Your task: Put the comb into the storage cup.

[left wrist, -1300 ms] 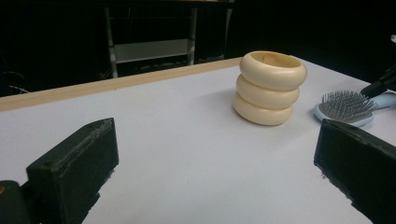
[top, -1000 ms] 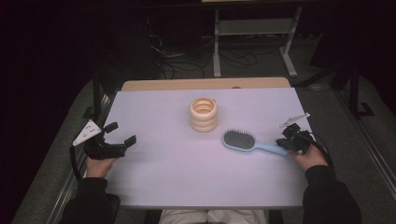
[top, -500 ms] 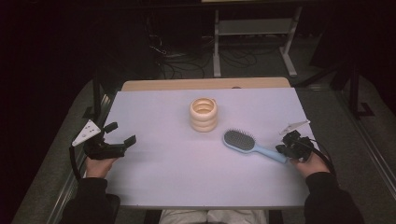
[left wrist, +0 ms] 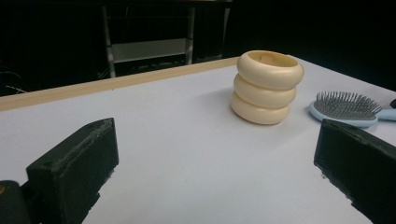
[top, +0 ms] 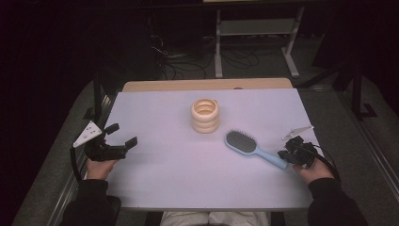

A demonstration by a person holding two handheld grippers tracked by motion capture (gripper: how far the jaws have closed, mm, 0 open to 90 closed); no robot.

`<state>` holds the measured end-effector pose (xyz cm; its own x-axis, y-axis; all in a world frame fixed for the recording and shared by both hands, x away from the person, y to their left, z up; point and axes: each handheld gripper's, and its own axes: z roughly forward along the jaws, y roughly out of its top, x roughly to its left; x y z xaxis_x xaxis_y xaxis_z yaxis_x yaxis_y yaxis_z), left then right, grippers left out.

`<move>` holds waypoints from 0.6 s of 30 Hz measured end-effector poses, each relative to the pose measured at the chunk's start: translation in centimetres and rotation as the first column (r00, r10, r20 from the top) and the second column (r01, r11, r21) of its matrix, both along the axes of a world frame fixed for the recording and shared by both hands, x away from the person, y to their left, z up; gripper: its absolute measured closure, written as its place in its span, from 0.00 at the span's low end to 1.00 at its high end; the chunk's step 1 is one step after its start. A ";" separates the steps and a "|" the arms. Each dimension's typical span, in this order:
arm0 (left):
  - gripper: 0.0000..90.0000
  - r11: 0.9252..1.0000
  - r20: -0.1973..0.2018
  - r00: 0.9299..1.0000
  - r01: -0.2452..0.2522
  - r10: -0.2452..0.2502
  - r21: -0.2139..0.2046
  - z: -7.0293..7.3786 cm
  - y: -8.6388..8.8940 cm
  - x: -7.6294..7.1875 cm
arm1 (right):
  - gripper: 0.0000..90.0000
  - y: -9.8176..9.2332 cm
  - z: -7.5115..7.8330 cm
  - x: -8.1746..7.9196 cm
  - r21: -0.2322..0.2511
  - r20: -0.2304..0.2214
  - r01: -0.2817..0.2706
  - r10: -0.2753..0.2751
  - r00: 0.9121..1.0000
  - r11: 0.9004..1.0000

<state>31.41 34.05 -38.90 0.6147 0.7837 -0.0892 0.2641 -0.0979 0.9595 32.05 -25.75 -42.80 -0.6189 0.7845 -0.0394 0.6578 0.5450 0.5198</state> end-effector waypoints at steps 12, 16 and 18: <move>0.00 1.000 -0.001 1.000 0.003 -0.003 -0.002 0.0 0.0 0.0 | 0.99 0.8 0.4 -1.2 -0.009 -0.001 -0.041 0.041 0.999 0.999; 0.00 1.000 -0.001 1.000 0.005 -0.005 -0.003 0.0 0.0 0.0 | 0.99 1.0 0.6 -1.7 -0.002 0.000 -0.050 0.050 0.999 0.999; 0.00 1.000 -0.002 1.000 0.005 -0.005 -0.003 0.0 0.0 0.0 | 0.99 1.2 0.7 -2.0 0.003 -0.001 -0.058 0.058 0.998 0.998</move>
